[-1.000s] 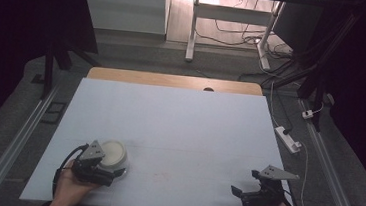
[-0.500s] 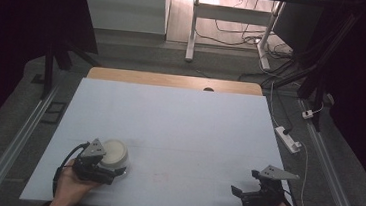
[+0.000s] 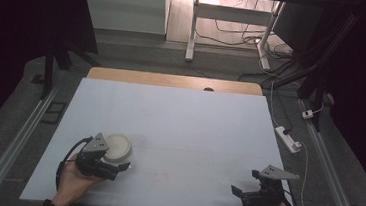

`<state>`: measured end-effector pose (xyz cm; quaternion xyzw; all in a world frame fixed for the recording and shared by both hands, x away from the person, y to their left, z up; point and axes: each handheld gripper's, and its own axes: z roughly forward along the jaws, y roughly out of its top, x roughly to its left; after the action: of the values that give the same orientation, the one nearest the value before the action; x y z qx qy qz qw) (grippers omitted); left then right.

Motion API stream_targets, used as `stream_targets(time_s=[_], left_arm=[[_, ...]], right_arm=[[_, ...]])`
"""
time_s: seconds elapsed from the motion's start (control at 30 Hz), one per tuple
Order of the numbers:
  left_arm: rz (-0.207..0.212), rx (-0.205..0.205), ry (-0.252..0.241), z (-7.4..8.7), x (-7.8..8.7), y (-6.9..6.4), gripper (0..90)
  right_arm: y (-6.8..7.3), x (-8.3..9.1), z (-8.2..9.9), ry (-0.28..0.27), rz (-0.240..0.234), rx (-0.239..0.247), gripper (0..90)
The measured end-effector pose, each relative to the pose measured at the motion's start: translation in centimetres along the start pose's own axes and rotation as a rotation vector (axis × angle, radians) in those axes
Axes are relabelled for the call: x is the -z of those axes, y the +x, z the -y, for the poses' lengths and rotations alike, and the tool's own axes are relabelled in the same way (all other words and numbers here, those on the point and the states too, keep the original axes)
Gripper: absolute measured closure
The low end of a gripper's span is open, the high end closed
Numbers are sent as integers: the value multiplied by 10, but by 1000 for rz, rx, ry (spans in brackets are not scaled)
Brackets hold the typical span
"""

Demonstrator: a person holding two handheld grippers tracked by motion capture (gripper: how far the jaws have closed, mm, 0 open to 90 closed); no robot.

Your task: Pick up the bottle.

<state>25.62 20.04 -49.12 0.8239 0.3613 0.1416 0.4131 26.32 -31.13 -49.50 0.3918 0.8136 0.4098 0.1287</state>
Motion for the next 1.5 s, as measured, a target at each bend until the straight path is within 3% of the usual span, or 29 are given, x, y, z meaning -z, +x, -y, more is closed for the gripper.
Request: stream_targets(time_s=[0.47,1.23,1.5], left_arm=[[42,-50,-13,-29,-9,-4,72],[111,-149,-3,-78,-46,-18,72],[132,-165,1,-91,-58,-21,72]], right_arm=[[0,0,0,0,0,-4,0],[-1,0,0,0,0,-5,0],[0,0,0,0,0,-3,0]])
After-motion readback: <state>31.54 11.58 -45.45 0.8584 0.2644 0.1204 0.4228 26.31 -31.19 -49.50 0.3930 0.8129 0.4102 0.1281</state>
